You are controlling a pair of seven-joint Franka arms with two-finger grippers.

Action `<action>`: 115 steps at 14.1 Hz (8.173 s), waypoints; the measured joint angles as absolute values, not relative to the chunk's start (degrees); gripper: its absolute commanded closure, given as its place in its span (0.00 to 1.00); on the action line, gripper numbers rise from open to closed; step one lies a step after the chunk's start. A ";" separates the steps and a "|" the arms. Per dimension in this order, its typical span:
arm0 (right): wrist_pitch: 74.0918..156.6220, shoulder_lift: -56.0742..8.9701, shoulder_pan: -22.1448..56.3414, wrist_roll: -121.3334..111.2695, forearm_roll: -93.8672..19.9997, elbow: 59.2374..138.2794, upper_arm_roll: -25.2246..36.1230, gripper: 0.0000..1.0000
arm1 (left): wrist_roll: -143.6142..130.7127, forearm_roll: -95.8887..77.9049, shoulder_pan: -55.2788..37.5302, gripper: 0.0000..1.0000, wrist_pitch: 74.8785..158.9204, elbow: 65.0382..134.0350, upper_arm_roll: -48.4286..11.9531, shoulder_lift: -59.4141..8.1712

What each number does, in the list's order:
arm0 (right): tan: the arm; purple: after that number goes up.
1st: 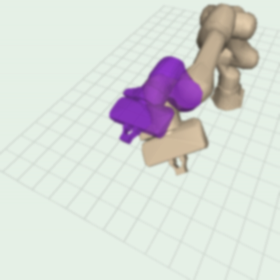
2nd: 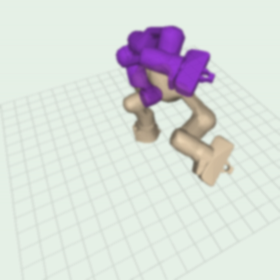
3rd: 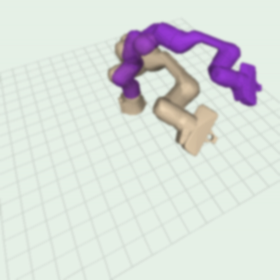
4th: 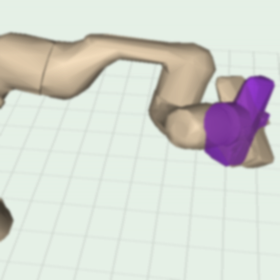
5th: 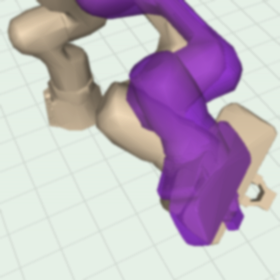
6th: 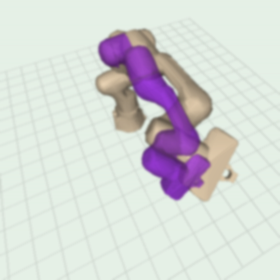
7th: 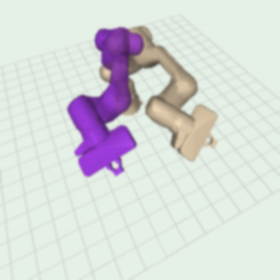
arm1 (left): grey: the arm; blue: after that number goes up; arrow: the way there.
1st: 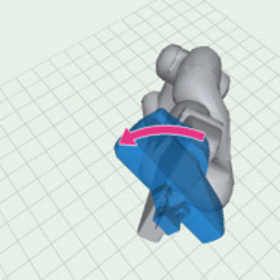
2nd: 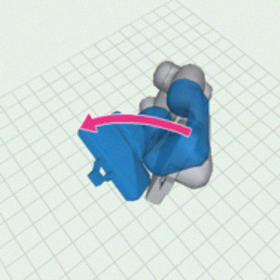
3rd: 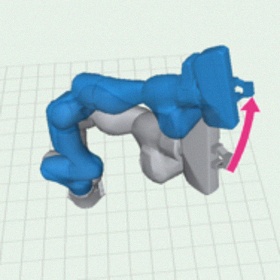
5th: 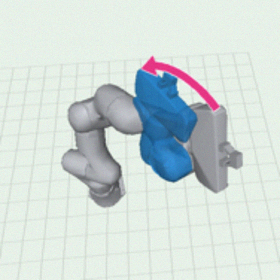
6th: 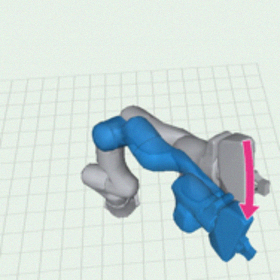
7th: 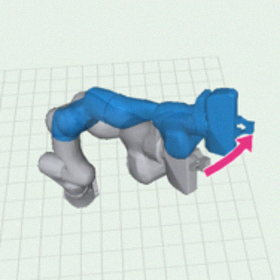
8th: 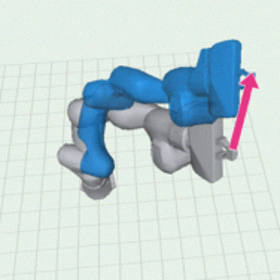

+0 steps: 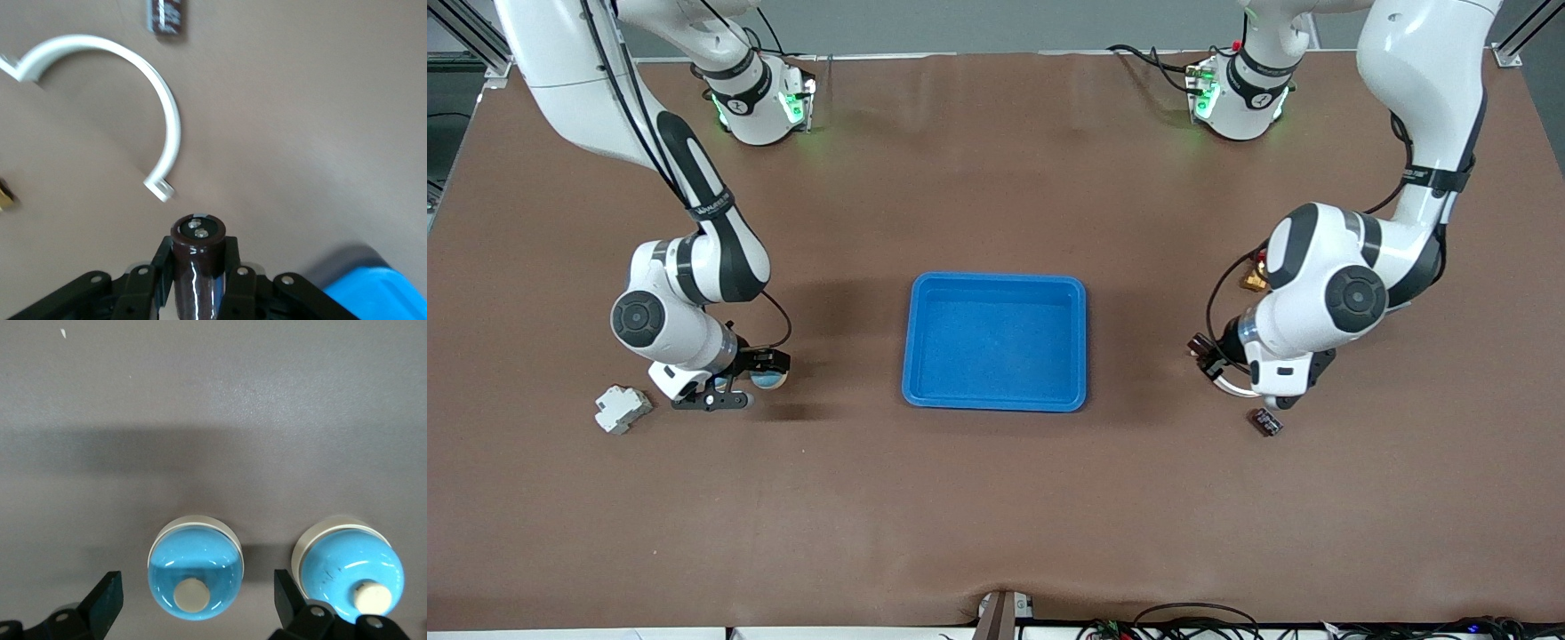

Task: Place electrolytic capacitor and blue bell in tray

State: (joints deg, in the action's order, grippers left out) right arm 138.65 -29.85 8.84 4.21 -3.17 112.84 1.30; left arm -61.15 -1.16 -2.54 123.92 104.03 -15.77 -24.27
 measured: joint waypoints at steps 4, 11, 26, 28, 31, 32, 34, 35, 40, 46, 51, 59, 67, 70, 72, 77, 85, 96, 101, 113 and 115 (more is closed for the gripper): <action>138.64 -31.06 8.86 4.21 -3.17 112.15 1.27 0.00 | -69.64 -1.16 -7.63 1.00 123.77 101.67 -15.86 -25.28; 138.52 -31.97 9.07 4.19 -3.17 112.00 1.17 0.00 | -81.09 -1.09 -16.83 1.00 123.79 99.60 -15.89 -29.15; 138.46 -32.07 9.05 -0.97 -3.14 111.66 1.33 0.88 | -93.95 -0.22 -24.25 0.00 132.39 98.86 -15.88 -38.81; 138.34 -32.07 9.06 -1.34 -3.14 111.48 1.32 0.88 | -94.22 -0.22 -24.28 0.00 132.40 98.59 -15.88 -38.84; 132.18 -31.87 9.19 -1.33 -3.19 109.01 1.24 0.88 | -94.57 -0.20 -24.27 0.00 132.40 97.80 -15.85 -38.83; 128.57 -31.64 9.27 -0.84 -3.22 107.46 1.20 0.88 | -94.59 -0.19 -24.25 0.00 132.39 97.48 -15.75 -38.74; 122.80 -30.48 10.07 2.73 -3.26 104.55 1.03 0.89 | -94.61 0.24 -24.01 0.00 131.93 96.91 -15.24 -37.76; 121.15 -29.50 11.19 6.04 -3.28 103.82 0.91 0.89 | -94.61 1.34 -23.69 0.00 131.46 96.64 -14.91 -36.84; 118.76 -25.82 21.56 28.44 -3.31 103.52 0.44 0.89 | -93.66 6.98 -18.52 0.00 129.51 95.90 -14.35 -30.95; 120.96 -25.76 31.55 46.47 -3.45 102.97 0.41 0.89 | -75.47 10.60 -9.25 0.00 120.83 93.57 -14.09 -29.63; 124.93 -26.54 35.00 50.27 -5.55 102.51 0.41 0.89 | -56.05 10.63 1.66 0.01 118.57 93.82 -13.96 -28.95; 130.83 -32.50 37.73 50.59 -7.86 101.08 0.40 0.89 | -51.49 10.63 6.70 0.34 127.53 94.38 -13.98 -35.86; 131.83 -36.56 39.62 50.57 -8.15 99.33 0.34 0.89 | -51.48 10.63 6.70 0.40 133.84 94.37 -14.04 -39.03; 132.39 -37.15 40.01 50.57 -8.29 98.97 0.31 0.88 | -51.39 10.63 6.70 0.38 135.69 94.37 -14.04 -40.53; 132.46 -37.47 40.13 50.57 -8.54 98.66 0.31 0.88 | -51.35 10.63 6.71 0.38 135.99 94.37 -13.96 -41.18; 132.50 -37.67 40.14 50.56 -8.70 98.46 0.30 0.66 | -51.26 12.28 6.78 0.40 136.01 94.36 -13.44 -42.00; 131.82 -37.64 40.46 50.42 -8.71 97.58 0.04 0.00 | -51.23 13.77 6.83 1.00 136.05 94.35 -13.18 -42.53; 97.53 -25.02 28.83 25.25 -8.61 85.52 1.99 0.00 | -55.82 13.79 2.87 1.00 136.34 92.93 -14.77 -41.30; 94.45 -17.20 22.79 10.18 0.09 89.78 2.14 0.00 | -64.83 13.63 -3.08 1.00 134.56 91.07 -15.63 -39.37; 120.61 -5.06 4.31 -21.94 3.83 118.20 2.23 0.00 | -92.19 11.45 -17.01 1.00 133.82 86.72 -17.88 -40.02; 127.22 -5.08 3.70 -23.11 3.83 122.74 2.22 0.00 | -95.25 11.34 -18.38 1.00 133.76 86.08 -17.88 -40.89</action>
State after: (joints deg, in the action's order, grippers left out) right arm 127.22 -5.08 3.70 -23.11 3.83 122.74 2.22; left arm -95.25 11.34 -18.38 133.76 86.08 -17.88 -40.89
